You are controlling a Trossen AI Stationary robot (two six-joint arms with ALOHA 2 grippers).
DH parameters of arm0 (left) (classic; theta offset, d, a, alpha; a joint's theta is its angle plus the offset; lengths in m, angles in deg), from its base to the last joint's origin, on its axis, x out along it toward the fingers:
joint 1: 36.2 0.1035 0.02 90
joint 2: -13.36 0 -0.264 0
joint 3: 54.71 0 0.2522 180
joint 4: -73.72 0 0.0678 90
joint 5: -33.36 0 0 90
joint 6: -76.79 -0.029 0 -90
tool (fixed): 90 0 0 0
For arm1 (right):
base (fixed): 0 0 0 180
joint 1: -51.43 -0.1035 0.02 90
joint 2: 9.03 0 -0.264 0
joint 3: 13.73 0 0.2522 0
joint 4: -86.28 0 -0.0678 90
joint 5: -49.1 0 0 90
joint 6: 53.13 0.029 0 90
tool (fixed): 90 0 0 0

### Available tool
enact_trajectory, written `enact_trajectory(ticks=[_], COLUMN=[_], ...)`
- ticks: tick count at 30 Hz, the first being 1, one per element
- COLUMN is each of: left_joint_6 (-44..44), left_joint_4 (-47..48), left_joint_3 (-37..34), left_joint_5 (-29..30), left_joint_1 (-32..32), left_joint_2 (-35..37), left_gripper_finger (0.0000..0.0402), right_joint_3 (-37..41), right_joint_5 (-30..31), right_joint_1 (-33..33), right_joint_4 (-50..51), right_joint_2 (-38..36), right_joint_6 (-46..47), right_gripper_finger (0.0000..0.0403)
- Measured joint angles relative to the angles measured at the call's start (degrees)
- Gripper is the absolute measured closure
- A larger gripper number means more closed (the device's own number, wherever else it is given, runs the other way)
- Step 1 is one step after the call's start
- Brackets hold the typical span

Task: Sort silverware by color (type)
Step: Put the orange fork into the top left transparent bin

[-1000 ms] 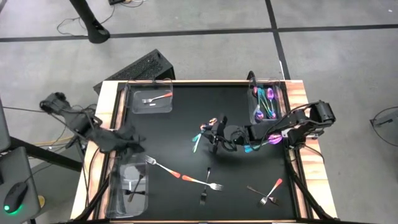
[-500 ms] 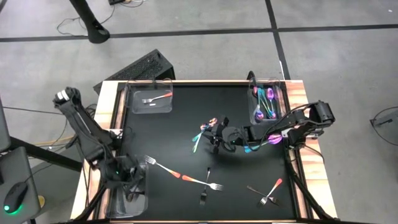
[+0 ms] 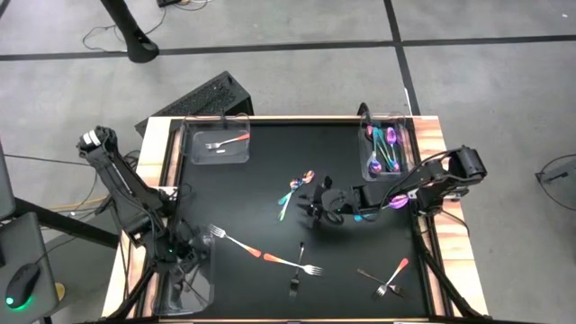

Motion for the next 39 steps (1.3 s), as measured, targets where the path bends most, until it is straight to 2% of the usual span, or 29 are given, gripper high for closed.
enact_trajectory(ticks=[3, 6, 11, 15, 21, 27, 32, 36, 39], left_joint_6=[-4.75, -13.19, -27.64, -38.06, -48.39, -55.38, -62.00, -70.06, -73.95], left_joint_4=[-0.04, -0.90, -3.49, -6.30, -9.89, -11.97, -15.37, -21.10, -25.90], left_joint_3=[0.00, 0.00, 0.02, 0.02, 0.02, 0.02, 0.02, 0.02, 0.02], left_joint_5=[6.27, 12.87, 24.14, 29.24, 29.03, 29.04, 27.62, 20.62, 17.80], left_joint_1=[1.22, 2.74, 5.79, 8.98, 15.29, 22.17, 27.05, 31.36, 33.95], left_joint_2=[2.42, 5.07, 7.84, 7.30, 3.84, -1.00, -5.56, -8.83, -10.47], left_gripper_finger=[0.0234, 0.0234, 0.0234, 0.0234, 0.0234, 0.0234, 0.0234, 0.0234, 0.0234], right_joint_3=[0.02, -0.04, -0.02, -0.02, -2.54, -5.95, -7.23, -7.19, -7.17], right_joint_5=[-5.39, -9.16, -10.56, -10.79, -20.64, -25.30, -28.22, -28.29, -28.41], right_joint_1=[-1.23, -2.72, -6.23, -8.80, -13.43, -21.10, -28.97, -34.98, -38.63], right_joint_4=[5.45, 8.02, 11.40, 17.53, 39.69, 60.42, 69.68, 76.70, 76.73], right_joint_2=[-0.55, -0.77, -0.79, -0.79, -0.79, -0.80, -0.80, -0.79, -0.79], right_joint_6=[3.78, 6.88, 7.62, 13.34, 28.28, 35.72, 36.12, 35.92, 35.96], right_gripper_finger=[0.0257, 0.0257, 0.0257, 0.0257, 0.0257, 0.0267, 0.0284, 0.0289, 0.0289])
